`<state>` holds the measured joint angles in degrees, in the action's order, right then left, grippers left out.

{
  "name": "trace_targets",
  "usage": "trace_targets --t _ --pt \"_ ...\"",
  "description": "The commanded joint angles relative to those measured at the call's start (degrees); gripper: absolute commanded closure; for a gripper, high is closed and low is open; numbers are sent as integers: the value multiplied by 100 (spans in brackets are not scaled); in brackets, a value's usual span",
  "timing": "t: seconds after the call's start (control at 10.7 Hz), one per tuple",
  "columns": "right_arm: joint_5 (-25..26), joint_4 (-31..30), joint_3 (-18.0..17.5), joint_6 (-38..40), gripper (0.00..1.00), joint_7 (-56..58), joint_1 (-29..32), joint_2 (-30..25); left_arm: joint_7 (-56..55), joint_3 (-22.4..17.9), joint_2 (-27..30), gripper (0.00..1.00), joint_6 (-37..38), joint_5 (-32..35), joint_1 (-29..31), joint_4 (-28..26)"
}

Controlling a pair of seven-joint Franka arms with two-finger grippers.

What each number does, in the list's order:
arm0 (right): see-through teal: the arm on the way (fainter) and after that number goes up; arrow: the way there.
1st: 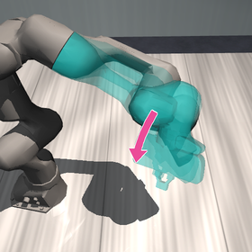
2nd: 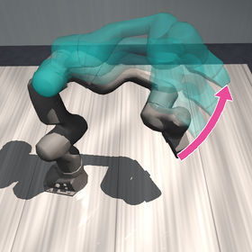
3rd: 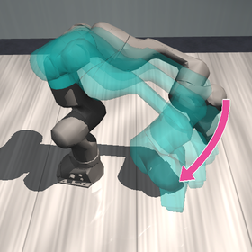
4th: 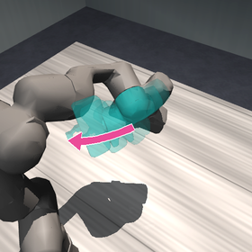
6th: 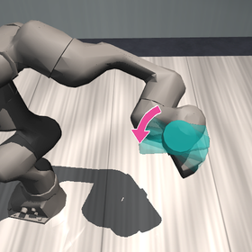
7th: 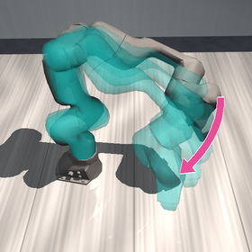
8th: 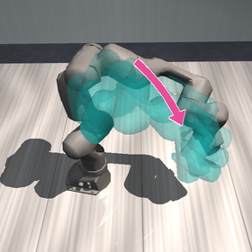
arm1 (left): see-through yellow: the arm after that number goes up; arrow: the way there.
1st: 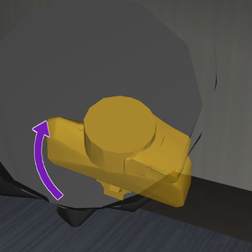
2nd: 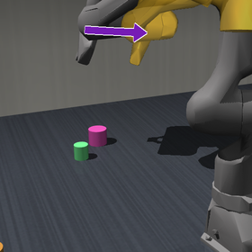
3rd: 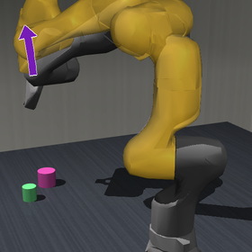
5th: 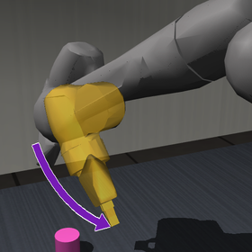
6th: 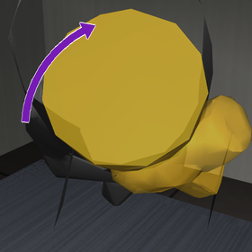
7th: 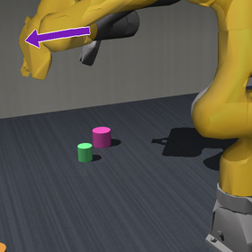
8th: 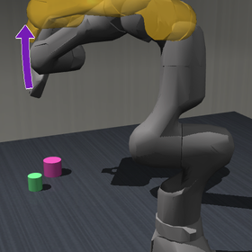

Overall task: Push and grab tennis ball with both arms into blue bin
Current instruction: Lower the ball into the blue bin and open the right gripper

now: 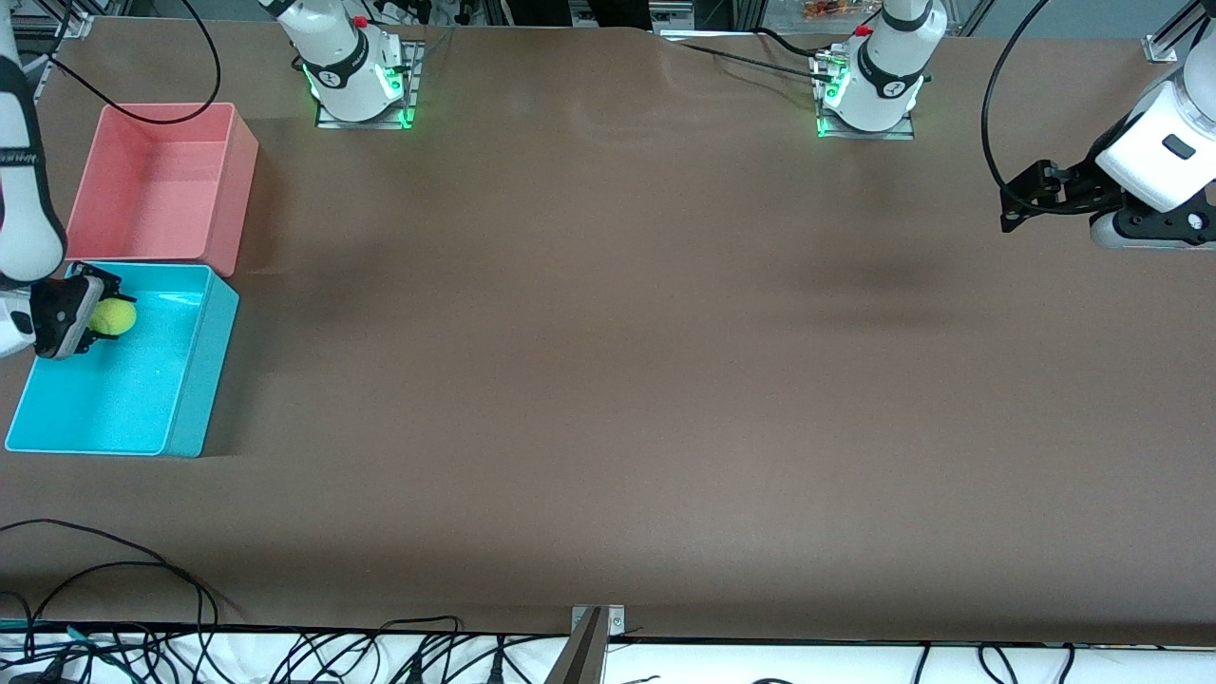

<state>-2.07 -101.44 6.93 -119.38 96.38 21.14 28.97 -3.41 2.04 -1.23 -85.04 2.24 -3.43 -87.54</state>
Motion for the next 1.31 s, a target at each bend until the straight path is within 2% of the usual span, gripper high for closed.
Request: trace_targets --t 0.0,0.09,0.28,0.47,0.56,0.94,1.22 --pt "-224 449 -69 -409 81 -933 312 819 -46 25 -70 0 129 -83 53 158" --pt "-206 449 -69 -472 52 -1068 295 838 -46 25 -61 0 129 -83 53 141" --pt "-154 449 -60 -402 0 -1140 233 821 -46 25 -70 0 129 -83 44 149" --pt "-66 458 -69 -324 0 -1104 224 759 -55 25 -61 0 129 -83 35 149" --pt "-66 545 -78 -19 0 -1148 207 602 -46 25 -61 0 129 -83 35 149" --pt "-101 1694 -122 1738 0 -1498 -3 434 -55 33 -61 0 129 -83 9 158" --pt "-57 2057 -104 2716 0 -2131 -407 -65 -46 33 -61 0 129 -83 18 167"
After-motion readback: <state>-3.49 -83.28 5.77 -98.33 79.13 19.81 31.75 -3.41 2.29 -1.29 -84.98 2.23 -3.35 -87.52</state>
